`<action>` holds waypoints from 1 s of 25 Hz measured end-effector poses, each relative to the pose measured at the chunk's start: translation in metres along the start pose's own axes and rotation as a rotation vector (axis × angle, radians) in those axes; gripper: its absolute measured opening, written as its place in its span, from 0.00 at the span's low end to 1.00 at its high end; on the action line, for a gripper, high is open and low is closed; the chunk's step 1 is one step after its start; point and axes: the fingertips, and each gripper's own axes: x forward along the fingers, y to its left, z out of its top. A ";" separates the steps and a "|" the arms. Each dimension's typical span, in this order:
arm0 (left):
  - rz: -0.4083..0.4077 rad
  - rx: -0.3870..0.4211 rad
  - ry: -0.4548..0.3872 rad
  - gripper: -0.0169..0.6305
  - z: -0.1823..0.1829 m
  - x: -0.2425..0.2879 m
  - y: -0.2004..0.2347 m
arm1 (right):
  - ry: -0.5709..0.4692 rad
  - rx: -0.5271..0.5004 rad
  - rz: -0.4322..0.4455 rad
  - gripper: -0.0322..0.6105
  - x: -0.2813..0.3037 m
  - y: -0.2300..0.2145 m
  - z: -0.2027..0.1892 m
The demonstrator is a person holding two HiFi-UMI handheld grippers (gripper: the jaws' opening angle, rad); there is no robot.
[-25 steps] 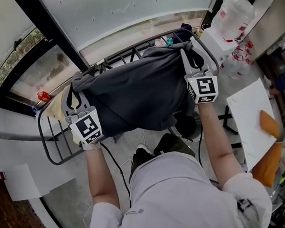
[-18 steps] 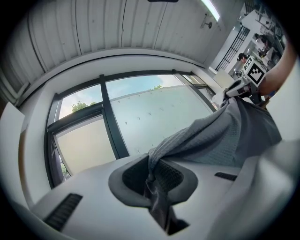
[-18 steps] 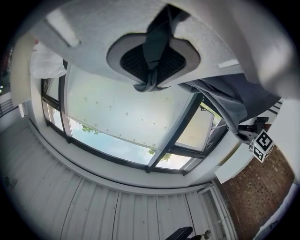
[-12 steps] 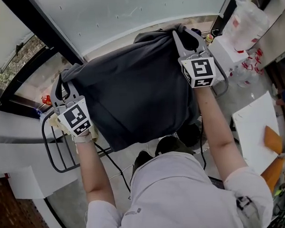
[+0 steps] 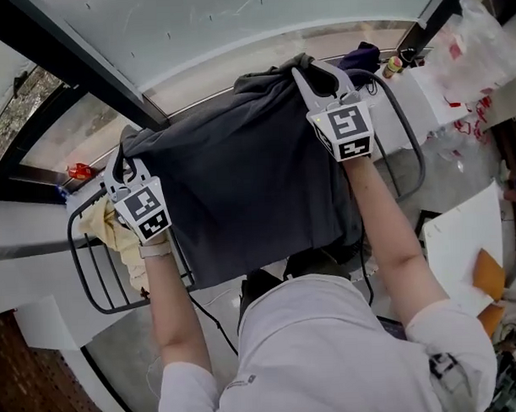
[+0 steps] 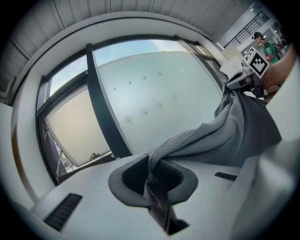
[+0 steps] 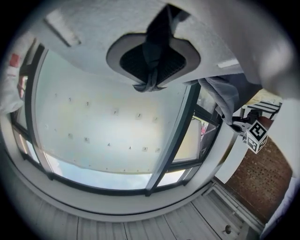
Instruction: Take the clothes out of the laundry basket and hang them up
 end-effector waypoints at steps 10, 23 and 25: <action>-0.092 -0.031 0.265 0.07 -0.101 0.036 -0.054 | 0.248 0.030 0.140 0.15 0.047 0.024 -0.109; -0.175 -0.046 0.399 0.13 -0.164 0.038 -0.095 | 0.468 0.091 0.239 0.31 0.047 0.042 -0.186; -0.187 -0.051 0.412 0.17 -0.167 0.036 -0.098 | 0.481 0.114 0.242 0.39 0.045 0.043 -0.190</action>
